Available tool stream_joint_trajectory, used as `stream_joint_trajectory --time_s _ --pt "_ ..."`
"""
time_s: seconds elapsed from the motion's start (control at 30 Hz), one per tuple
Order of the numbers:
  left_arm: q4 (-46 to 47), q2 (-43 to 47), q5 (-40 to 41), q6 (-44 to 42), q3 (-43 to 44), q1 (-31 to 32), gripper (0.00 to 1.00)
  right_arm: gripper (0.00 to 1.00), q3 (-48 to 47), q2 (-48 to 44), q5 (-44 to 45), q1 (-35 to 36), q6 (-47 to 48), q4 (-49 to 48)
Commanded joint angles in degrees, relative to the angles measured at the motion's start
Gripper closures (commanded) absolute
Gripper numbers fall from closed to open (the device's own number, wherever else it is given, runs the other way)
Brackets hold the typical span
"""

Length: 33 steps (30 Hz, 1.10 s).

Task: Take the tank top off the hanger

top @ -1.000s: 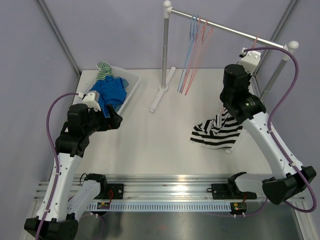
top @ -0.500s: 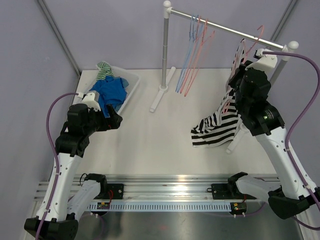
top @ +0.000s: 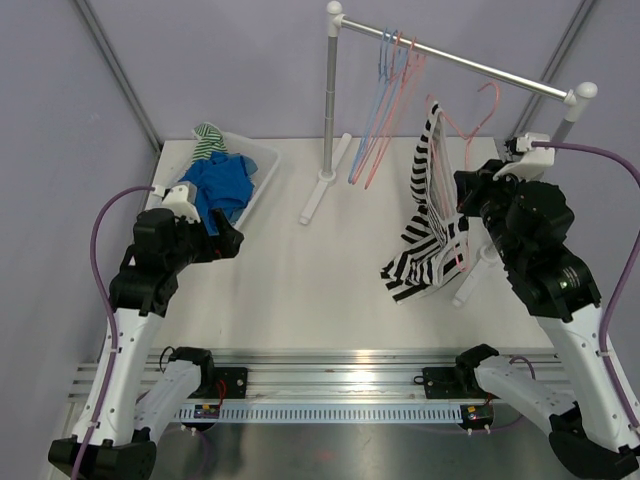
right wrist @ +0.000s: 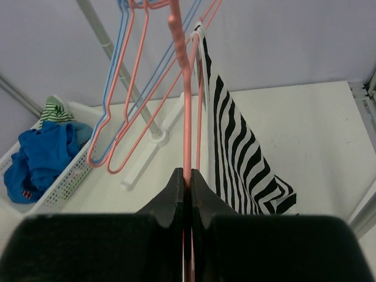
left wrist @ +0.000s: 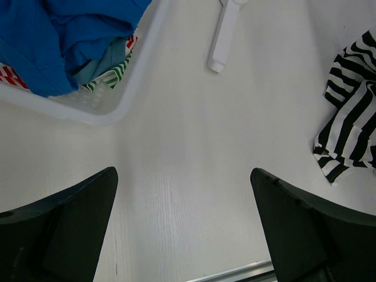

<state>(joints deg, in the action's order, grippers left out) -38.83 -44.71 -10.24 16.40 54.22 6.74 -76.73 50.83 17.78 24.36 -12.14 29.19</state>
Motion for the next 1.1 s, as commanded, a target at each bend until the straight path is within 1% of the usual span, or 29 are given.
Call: stream_joint_trajectory --time_s 0.0,0.07,0.1,0.17,0.27,0.3,0.37,0.4,0.47,0.57,0.6,0.63,0.67,0.7,0.73,0.8,0.93,0.97,1.0,1.07 --pt "3.1 0.8 -0.7 -0.2 1.5 0.4 0.01 1.00 0.4 -4.6 -7.6 0.0 1.6 2.4" --pt "2.1 0.6 -0.5 0.2 2.5 0.9 0.01 1.00 1.0 -6.3 -10.6 0.0 1.9 4.7" --pt "1.8 0.6 -0.6 0.5 2.8 1.8 0.01 1.00 1.1 -8.2 -13.7 0.1 1.9 5.5" --pt "1.4 0.8 -0.7 1.5 3.6 3.0 0.01 1.00 1.1 -10.0 -15.8 0.0 1.9 8.3" --pt "0.5 0.2 1.6 3.4 5.5 8.2 0.01 1.00 0.3 -13.6 -19.3 0.0 1.6 12.8" --pt "0.2 0.1 3.9 3.7 7.2 12.0 0.01 1.00 -0.1 -15.4 -19.7 0.1 1.3 14.0" --pt "-0.3 -0.6 6.3 4.8 8.8 15.8 0.01 1.00 -1.5 -17.1 -20.0 0.1 1.2 17.4" --pt "-0.3 -0.7 7.9 5.1 10.4 19.1 0.01 1.00 -2.3 -18.5 -20.7 0.0 1.2 18.4" --pt "0.7 -0.6 8.5 6.0 11.6 21.9 0.01 1.00 -4.4 -19.9 -22.0 0.0 1.4 20.1" --pt "3.1 -0.5 8.3 6.2 13.9 27.8 0.01 1.00 -6.9 -22.1 -28.8 0.0 2.6 20.2" --pt "4.4 0.0 8.2 6.1 14.1 28.9 0.01 1.00 -7.6 -22.4 -33.8 0.0 3.3 20.0" --pt "7.2 0.3 8.6 6.2 13.8 29.9 0.01 1.00 -8.3 -22.3 -36.5 0.0 3.5 19.9" --pt "8.8 0.8 8.5 6.2 13.6 31.5 0.01 1.00 -9.7 -21.7 -38.9 0.0 3.5 20.6" --pt "10.2 1.5 7.4 6.0 13.5 32.2 0.01 1.00 -10.5 -19.6 -44.1 0.0 3.9 20.9" --pt "12.2 1.5 7.0 5.7 13.8 32.7 0.01 1.00 -10.8 -18.5 -46.6 0.1 3.9 21.1" --pt "13.4 1.4 6.3 5.1 15.2 34.5 0.01 1.00 -10.5 -15.1 -52.4 0.0 3.5 19.8" --pt "14.6 3.0 8.8 4.1 16.3 35.7 0.01 1.00 -7.3 -11.0 -56.4 0.0 1.0 13.5" --pt "14.7 3.2 9.2 3.9 16.4 35.7 0.01 1.00 -6.9 -10.4 -57.6 0.1 0.3 10.6" --pt "14.5 3.2 9.2 3.7 16.6 35.7 0.01 1.00 -6.5 -9.2 -60.5 0.0 -0.9 9.0" --pt "14.2 2.8 8.6 3.7 16.7 35.8 0.01 1.00 -5.2 -7.9 -63.0 0.0 -2.3 4.1"
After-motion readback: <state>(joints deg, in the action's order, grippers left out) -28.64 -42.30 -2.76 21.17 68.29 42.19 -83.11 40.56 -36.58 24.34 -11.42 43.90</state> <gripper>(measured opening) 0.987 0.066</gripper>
